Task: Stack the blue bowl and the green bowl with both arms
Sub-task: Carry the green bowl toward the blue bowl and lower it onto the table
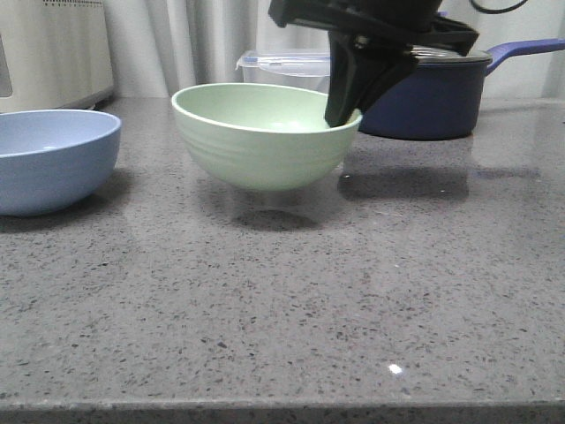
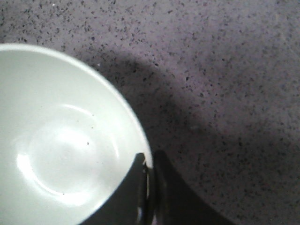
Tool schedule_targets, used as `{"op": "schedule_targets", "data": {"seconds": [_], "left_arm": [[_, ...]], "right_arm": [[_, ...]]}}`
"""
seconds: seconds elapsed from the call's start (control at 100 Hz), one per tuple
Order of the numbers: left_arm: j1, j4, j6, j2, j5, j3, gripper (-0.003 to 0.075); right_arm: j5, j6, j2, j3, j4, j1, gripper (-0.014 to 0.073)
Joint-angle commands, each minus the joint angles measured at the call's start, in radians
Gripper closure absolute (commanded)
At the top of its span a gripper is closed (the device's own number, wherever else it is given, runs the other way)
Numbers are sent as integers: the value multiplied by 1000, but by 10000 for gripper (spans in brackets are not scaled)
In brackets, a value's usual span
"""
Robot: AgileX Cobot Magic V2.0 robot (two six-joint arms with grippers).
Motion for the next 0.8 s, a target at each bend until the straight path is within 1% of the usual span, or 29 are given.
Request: {"op": "schedule_targets", "data": {"seconds": [0.0,0.17,0.24,0.29,0.41,0.48,0.51,0.79], "left_arm": [[4,-2,-10,13,-81,-36,353],[4,-2,-10,13,-81,-36,353],[4,-2,-10,13,-81,-36,353],[4,-2,-10,13,-81,-36,353],[4,-2,-10,13,-81,-36,353],[4,-2,-10,13,-81,-36,353],[4,-2,-10,13,-81,-36,353],[4,-2,-10,13,-81,-36,353]], "right_arm": [[-57,-14,-28,-45,13,3,673],[-65,-14,-7,-47,16,5,671],[-65,-14,-2,-47,17,5,641],[-65,-14,0,-47,21,5,589],[-65,-14,0,-47,21,5,405],[-67,-14,0,-47,21,5,332],[-67,-14,0,-47,21,5,316],[-43,-14,-46,-44,16,5,309]]}}
